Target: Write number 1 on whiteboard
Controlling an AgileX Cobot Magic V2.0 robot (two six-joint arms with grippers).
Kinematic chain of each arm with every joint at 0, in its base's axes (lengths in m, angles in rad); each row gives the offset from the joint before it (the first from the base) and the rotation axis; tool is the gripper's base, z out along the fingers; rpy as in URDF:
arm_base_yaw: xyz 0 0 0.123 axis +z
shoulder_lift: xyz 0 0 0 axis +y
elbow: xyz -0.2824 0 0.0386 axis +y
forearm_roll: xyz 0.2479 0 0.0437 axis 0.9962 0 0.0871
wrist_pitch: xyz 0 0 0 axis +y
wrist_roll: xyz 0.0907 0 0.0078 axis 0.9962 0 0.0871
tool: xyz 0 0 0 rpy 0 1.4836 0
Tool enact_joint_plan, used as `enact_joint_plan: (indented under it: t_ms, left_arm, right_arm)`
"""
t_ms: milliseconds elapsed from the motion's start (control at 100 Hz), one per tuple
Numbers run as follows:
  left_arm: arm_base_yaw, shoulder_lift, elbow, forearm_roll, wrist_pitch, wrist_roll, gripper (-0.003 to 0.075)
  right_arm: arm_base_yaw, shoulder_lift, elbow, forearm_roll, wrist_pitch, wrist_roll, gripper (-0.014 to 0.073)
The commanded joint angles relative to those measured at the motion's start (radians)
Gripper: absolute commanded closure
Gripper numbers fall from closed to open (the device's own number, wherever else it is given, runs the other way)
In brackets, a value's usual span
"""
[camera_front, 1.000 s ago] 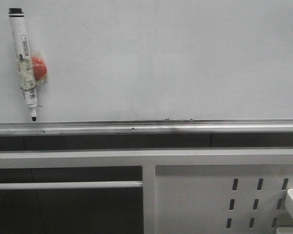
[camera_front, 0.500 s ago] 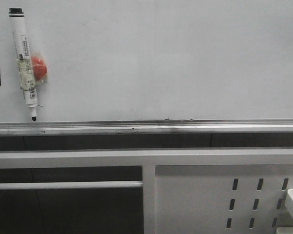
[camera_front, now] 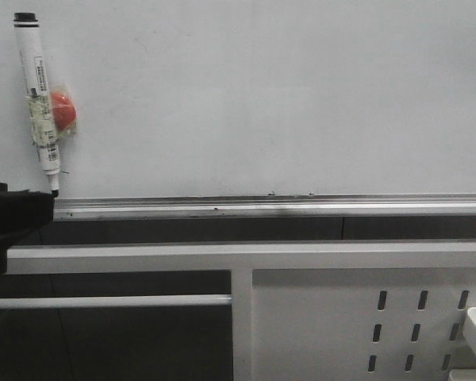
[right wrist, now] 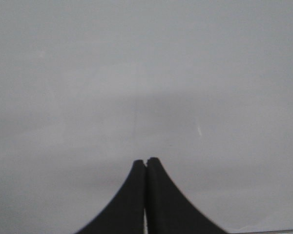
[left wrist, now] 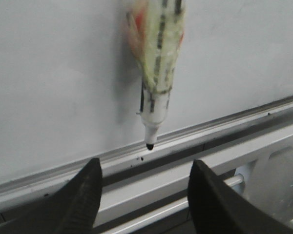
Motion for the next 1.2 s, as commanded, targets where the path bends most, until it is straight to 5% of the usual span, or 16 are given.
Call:
enact_joint_plan:
  t_ms: [0,600,670,760,890,1030,1190]
  left_arm:
    - [-0.008,-0.006,-0.020,-0.004,-0.233,-0.025,0.0353]
    - [-0.008,-0.006,-0.148,-0.004,-0.233,-0.023,0.0363]
    - [-0.008,-0.006,-0.148,-0.004,-0.233,-0.023,0.0456]
    - [-0.008,-0.006,-0.148,0.008,-0.233,-0.023,0.0726]
    - [-0.008,-0.006,-0.142,0.092,-0.233,-0.023,0.0740]
    - [-0.008,-0.006,-0.140,0.311,-0.233,-0.021,0.0740]
    - [-0.008,-0.008,-0.140,0.457,-0.178,-0.022,0.0740]
  right_arm:
    - [-0.005,0.014,-0.037,0.002,-0.077,-0.014,0.0663]
    - [-0.005,0.014,-0.037,0.002,-0.092,-0.014,0.0663]
    - [-0.005,0.014,-0.037,0.002,-0.092,-0.014,0.0663]
    - [-0.005,0.014,-0.037,0.002,-0.092,-0.014,0.0663]
    - [-0.005,0.014,-0.041,0.002,-0.068,-0.022,0.0663]
    - [0.032,0.020,-0.087,0.043,0.047,-0.215,0.0663]
    - [0.207,0.059,-0.146,0.229,0.101,-0.536,0.0663]
